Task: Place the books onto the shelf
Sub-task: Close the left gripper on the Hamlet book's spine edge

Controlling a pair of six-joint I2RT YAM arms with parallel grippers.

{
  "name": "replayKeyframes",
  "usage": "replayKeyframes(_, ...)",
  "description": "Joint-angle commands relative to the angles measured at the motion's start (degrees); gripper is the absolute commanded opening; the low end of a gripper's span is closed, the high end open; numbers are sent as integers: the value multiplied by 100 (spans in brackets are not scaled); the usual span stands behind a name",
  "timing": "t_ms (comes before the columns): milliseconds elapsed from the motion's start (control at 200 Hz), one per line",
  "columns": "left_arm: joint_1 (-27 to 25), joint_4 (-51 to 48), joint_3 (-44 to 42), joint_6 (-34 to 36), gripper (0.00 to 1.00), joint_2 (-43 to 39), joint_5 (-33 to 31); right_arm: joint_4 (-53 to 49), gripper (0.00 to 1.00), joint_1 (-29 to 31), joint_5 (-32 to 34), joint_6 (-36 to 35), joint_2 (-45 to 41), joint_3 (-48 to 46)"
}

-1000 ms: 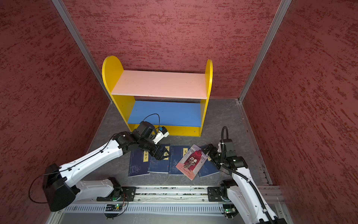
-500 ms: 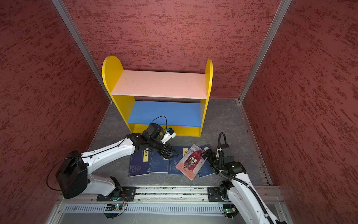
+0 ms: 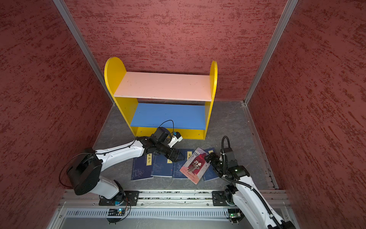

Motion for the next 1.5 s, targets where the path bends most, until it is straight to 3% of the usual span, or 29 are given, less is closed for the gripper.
replayKeyframes(0,-36,127,129,-418,100,192,203,500,95,150,92,-26,290,-141)
replayKeyframes(230,-204,94,227,-582,99,546,139,1081,95,536,64,-18,875,-65)
replayKeyframes(551,-256,-266,560,-939,91,1314,75,1225,96,767,192,151,797,-181)
replayKeyframes(827,-399,-55,561,-690,83,1488,563,1178,95,782,206,279,416,-441)
replayKeyframes(1147,-398,149,582,-778,82,1906,1172,1312,96,784,196,265,338,-438)
replayKeyframes(1328,-316,287,609,-859,75,1873,1515,1295,96,784,248,254,283,-469)
replayKeyframes(1493,-99,387,619,-1004,60,1762,1725,1293,96,784,294,280,213,-487)
